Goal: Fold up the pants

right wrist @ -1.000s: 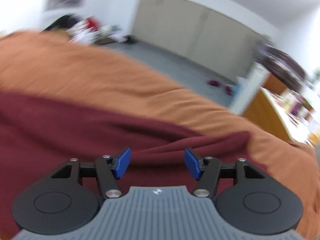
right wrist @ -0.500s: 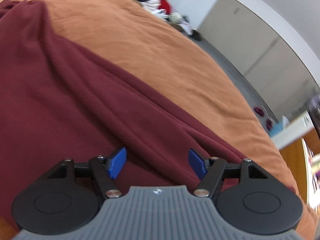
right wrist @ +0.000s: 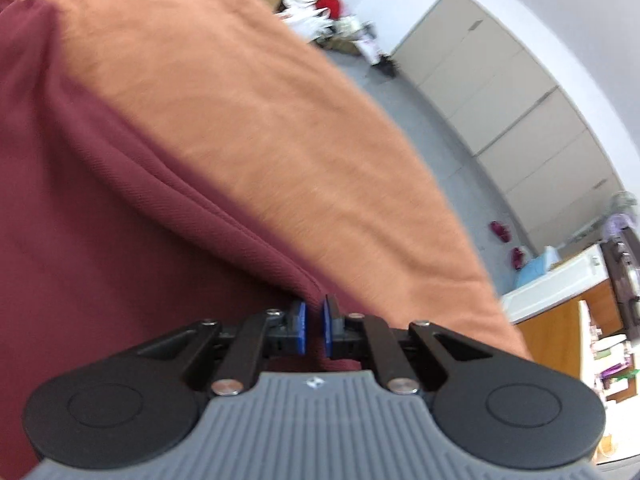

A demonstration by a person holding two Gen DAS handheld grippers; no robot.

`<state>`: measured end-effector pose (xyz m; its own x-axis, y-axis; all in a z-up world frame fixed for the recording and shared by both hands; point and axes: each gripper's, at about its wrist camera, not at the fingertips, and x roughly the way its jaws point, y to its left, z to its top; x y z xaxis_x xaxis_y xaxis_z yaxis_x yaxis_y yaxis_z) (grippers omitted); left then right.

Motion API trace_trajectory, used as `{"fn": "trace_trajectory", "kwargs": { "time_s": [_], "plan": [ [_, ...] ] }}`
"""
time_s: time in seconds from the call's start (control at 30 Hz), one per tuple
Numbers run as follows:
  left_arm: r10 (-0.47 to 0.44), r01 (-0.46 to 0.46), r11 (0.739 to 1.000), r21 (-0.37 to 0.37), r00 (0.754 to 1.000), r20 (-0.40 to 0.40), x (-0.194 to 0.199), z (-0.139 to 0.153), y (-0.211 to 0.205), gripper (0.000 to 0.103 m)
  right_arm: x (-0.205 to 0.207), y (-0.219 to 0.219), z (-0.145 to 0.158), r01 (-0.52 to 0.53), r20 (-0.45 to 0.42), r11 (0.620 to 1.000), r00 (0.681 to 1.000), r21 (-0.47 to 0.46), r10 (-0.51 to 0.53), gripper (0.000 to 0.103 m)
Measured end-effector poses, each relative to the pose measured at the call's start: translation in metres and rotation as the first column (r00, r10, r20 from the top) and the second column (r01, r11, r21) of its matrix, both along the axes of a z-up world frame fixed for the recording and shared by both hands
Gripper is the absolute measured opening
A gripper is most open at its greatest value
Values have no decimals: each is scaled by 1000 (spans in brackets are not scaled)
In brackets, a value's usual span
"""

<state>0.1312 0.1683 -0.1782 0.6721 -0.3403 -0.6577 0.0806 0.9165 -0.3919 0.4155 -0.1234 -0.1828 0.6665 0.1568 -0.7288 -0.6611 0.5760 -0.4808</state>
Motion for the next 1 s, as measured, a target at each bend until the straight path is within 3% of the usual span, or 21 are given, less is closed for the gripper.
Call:
{"fn": "trace_trajectory", "kwargs": {
  "time_s": [0.1, 0.17, 0.2, 0.23, 0.33, 0.43, 0.5, 0.63, 0.73, 0.83, 0.87, 0.93, 1.0],
  "plan": [
    [8, -8, 1000, -7, 1000, -3, 4, -2, 0, 90, 30, 17, -6, 43, 4, 999, 999, -3, -43, 7],
    [10, -10, 1000, -4, 1000, -7, 8, -4, -2, 90, 50, 33, -23, 80, 7, 996, 997, -40, -79, 24],
    [10, -10, 1000, -2, 1000, -9, 8, -6, -2, 90, 56, 38, -33, 106, 18, 992, 994, -63, -105, 48],
    [12, -12, 1000, 3, 1000, -11, 10, -7, -4, 90, 65, 43, -45, 153, 40, 984, 988, -94, -150, 64],
    [17, -17, 1000, 14, 1000, -9, 10, -9, -6, 91, 71, 45, -55, 255, 79, 965, 965, -58, -250, 65],
    [14, -14, 1000, 23, 1000, 0, 5, -7, -5, 91, 72, 22, -35, 331, 94, 940, 936, 89, -338, 65],
    [30, -30, 999, 10, 1000, -5, -2, -2, -1, 91, 55, -13, -11, 382, 103, 894, 905, 234, -413, 72],
    [76, -76, 997, -26, 997, 4, -21, 13, 16, 91, 2, -117, 24, 501, -27, 725, 830, 473, -557, 78],
    [157, -157, 986, -62, 988, 4, -38, 20, 36, 91, -45, -201, 23, 617, -170, 542, 735, 571, -657, 86],
    [203, -204, 975, -89, 979, -18, -45, 19, 50, 91, -85, -268, 3, 736, -367, 322, 606, 595, -706, 86],
    [202, -203, 976, -82, 979, -24, -44, 18, 51, 91, -94, -283, -7, 758, -413, 265, 572, 597, -709, 86],
    [201, -203, 977, -57, 979, -36, -43, 12, 52, 91, -105, -305, -27, 769, -482, 179, 544, 613, -687, 84],
    [216, -220, 974, -61, 975, -58, -41, 5, 54, 91, -108, -323, -44, 810, -551, 85, 467, 580, -692, 82]
  ]
}}
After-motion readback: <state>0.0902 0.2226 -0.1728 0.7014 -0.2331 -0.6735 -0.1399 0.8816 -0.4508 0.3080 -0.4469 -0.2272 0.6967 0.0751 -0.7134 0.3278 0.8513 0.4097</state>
